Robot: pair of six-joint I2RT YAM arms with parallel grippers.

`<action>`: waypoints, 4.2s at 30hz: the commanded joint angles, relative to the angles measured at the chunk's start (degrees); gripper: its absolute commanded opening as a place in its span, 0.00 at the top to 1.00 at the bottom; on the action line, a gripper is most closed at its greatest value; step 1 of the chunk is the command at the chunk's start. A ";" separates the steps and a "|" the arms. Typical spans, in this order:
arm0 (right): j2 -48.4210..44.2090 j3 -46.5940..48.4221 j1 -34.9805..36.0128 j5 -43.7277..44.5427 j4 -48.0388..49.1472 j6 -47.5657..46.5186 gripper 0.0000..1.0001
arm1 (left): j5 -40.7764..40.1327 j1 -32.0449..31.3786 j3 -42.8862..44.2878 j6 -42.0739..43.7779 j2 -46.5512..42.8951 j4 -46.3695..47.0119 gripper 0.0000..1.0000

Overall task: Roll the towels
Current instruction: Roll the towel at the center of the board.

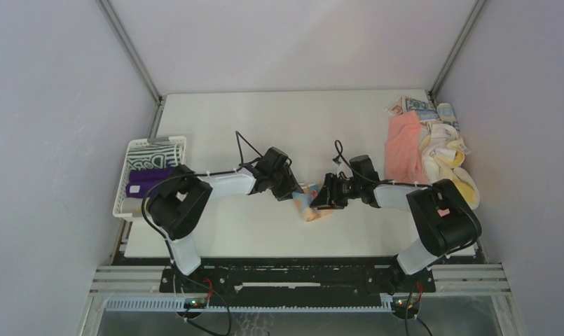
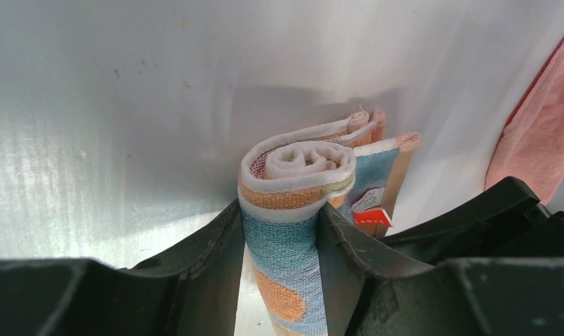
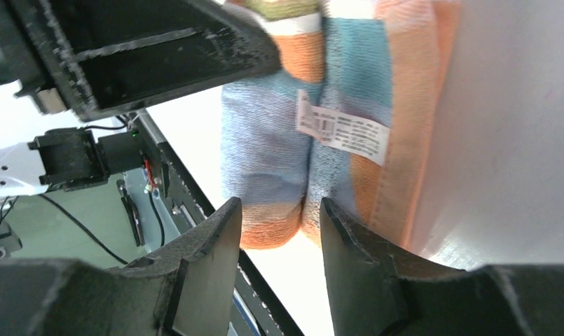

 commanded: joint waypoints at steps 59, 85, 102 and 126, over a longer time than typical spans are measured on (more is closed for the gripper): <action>8.14 23.15 45.70 72.22 -17.87 -22.85 0.48 | -9.93 4.01 3.16 3.45 -4.21 -20.21 0.51; 7.01 18.58 28.55 32.78 -17.65 -20.59 0.89 | -12.07 6.81 5.45 3.48 -12.35 -19.71 0.30; 19.54 3.22 2.89 -8.80 18.82 5.36 0.86 | -5.47 7.16 -1.99 4.11 -16.54 -9.60 0.18; 21.63 2.67 -0.35 -4.14 11.42 3.21 0.80 | -0.84 2.86 -1.82 2.36 -2.50 -2.43 0.52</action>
